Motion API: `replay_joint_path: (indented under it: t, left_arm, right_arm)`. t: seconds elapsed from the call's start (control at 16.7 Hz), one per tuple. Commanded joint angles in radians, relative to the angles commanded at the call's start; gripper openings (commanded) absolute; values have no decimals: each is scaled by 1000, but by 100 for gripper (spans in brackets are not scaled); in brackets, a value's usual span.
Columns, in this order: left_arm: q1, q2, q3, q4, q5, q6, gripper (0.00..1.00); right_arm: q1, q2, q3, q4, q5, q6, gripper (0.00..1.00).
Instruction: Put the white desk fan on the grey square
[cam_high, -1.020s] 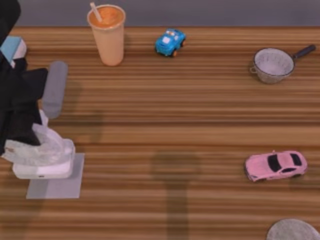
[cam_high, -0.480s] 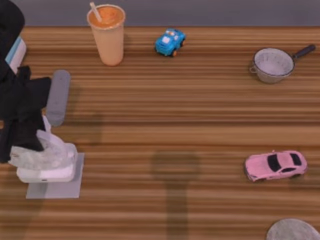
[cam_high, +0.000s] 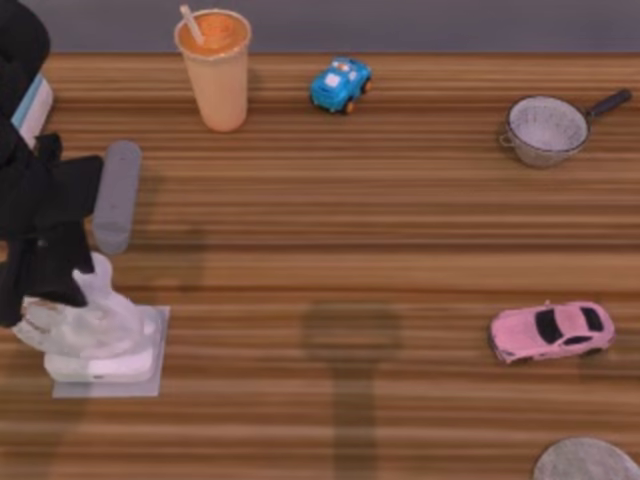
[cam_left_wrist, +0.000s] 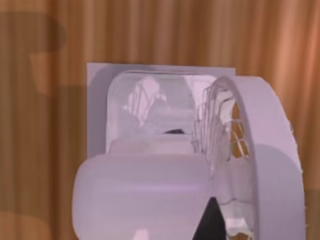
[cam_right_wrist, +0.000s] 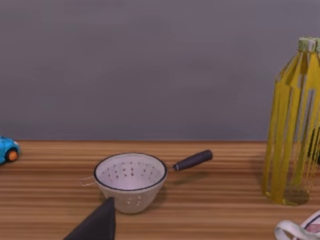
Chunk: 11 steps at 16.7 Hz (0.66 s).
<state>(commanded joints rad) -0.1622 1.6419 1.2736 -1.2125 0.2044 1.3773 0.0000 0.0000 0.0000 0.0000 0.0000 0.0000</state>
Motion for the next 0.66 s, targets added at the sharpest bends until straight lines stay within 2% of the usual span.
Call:
replay_joint_path:
  t: [0.3,0.66]
  left_arm:
    - [0,0,0,0,0,0,98]
    - [0,0,0,0,0,0,100]
  right_arm:
    - [0,0,0,0,0,0,100]
    - [0,0,0,0,0,0,100]
